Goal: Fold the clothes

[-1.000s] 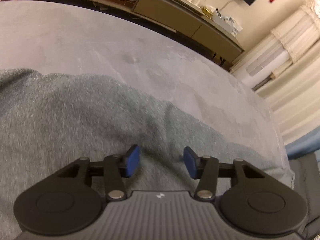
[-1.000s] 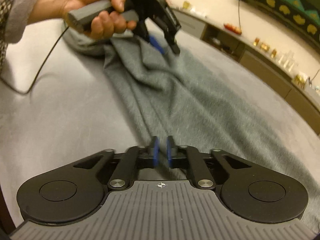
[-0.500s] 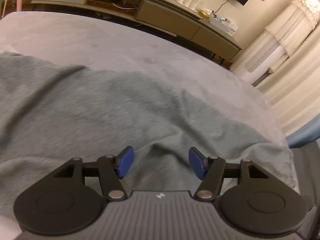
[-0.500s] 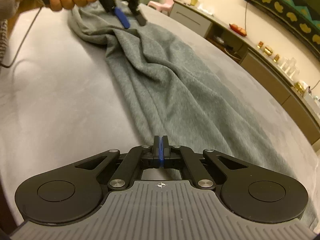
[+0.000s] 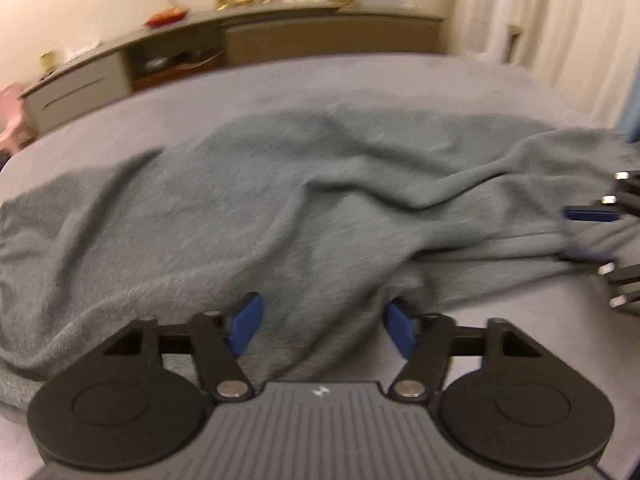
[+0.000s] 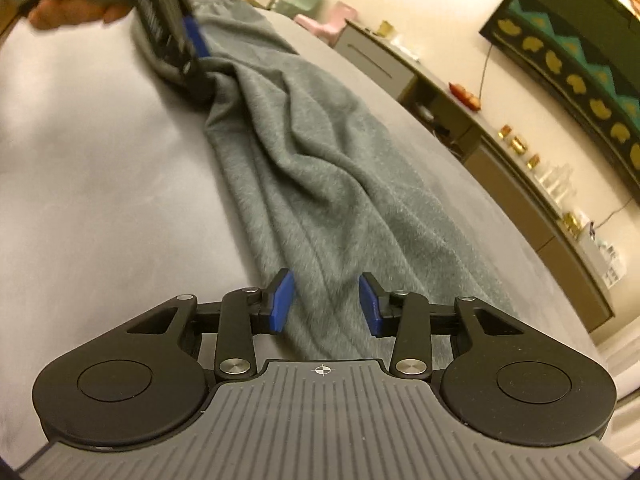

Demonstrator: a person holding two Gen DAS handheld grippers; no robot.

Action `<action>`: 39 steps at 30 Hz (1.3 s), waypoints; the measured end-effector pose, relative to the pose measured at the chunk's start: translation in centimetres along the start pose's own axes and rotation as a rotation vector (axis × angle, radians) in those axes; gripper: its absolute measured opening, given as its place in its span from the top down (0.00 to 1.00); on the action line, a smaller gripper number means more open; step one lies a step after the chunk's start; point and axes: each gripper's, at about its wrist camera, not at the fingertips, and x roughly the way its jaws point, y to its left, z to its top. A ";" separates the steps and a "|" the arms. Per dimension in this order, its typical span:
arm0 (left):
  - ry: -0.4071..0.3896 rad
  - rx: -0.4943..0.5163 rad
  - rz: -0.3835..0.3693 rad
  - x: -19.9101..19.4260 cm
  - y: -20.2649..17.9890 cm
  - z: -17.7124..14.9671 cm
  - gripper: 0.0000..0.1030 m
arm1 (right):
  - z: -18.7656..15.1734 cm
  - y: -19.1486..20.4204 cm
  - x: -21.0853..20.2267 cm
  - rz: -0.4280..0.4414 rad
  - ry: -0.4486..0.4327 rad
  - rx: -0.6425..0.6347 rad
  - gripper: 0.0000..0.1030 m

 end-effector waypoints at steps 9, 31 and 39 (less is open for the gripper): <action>0.038 0.204 -0.150 -6.1 1.4 -3.3 0.85 | -2.9 -2.0 -3.1 0.148 0.051 0.062 1.00; 0.017 -0.207 -0.132 4.0 1.4 7.0 0.43 | 0.3 0.8 -1.3 0.146 -0.012 0.035 0.81; 0.007 -0.270 -0.090 4.6 3.3 7.8 0.47 | -0.4 1.8 -2.5 0.160 -0.008 -0.012 1.00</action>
